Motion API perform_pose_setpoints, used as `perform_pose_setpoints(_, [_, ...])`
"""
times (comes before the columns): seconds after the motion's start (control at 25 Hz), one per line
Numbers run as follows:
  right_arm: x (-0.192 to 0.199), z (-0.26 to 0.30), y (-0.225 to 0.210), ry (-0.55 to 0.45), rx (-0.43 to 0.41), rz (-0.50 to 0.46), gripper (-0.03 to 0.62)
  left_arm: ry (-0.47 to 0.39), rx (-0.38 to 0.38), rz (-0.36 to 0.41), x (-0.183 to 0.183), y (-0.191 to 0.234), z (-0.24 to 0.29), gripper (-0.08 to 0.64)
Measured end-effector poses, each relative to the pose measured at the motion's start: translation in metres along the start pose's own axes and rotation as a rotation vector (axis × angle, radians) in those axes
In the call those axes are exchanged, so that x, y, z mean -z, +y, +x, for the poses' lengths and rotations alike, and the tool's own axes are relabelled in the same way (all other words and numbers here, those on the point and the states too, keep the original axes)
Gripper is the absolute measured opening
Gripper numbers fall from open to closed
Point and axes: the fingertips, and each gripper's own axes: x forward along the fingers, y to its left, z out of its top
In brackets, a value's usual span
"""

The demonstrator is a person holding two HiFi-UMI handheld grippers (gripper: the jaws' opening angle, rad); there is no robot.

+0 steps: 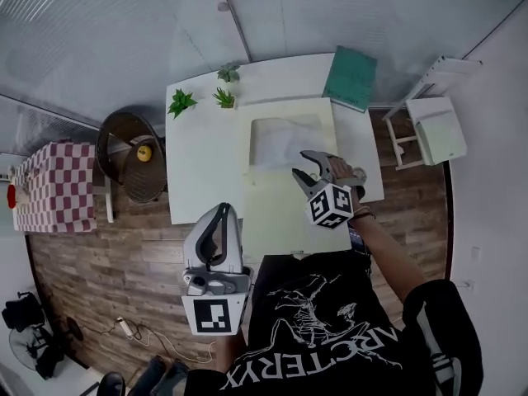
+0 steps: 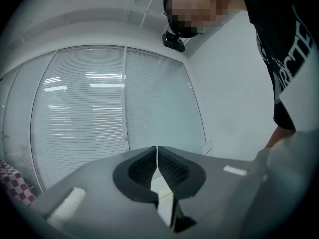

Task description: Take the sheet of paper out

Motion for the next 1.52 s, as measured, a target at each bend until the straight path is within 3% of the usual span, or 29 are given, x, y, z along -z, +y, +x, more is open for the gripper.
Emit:
perform_pose_setpoints(0.2, [0.065, 0.087, 0.049, 0.230, -0.116, -0.260, 0.202, 0.032, -0.038, 0.013, 0.004, 0.005, -0.012, 0.012])
perform_pose_setpoints(0.36, [0.094, 0.124, 0.053, 0.338, -0.090, -0.357, 0.190, 0.049, -0.078, 0.024, 0.003, 0.012, -0.023, 0.012])
perform_pose_setpoints(0.68, [0.106, 0.147, 0.050, 0.391, -0.078, -0.385, 0.172, 0.057, -0.138, 0.048, 0.002, 0.023, -0.040, 0.012])
perform_pose_setpoints(0.84, [0.101, 0.149, 0.044, 0.383, -0.051, -0.401, 0.112, 0.056, -0.139, 0.058, 0.000, 0.022, -0.041, 0.012])
perform_pose_setpoints(1.04, [0.107, 0.158, 0.041, 0.421, -0.088, -0.411, 0.124, 0.090, -0.134, 0.054, 0.008, 0.019, -0.044, 0.012])
perform_pose_setpoints(1.2, [0.111, 0.159, 0.035, 0.430, -0.052, -0.424, 0.032, 0.090, -0.136, 0.058, 0.007, 0.021, -0.045, 0.012])
perform_pose_setpoints(1.52, [0.091, 0.135, 0.030, 0.360, -0.023, -0.339, 0.012, 0.066, -0.091, 0.059, 0.006, 0.016, -0.034, 0.012])
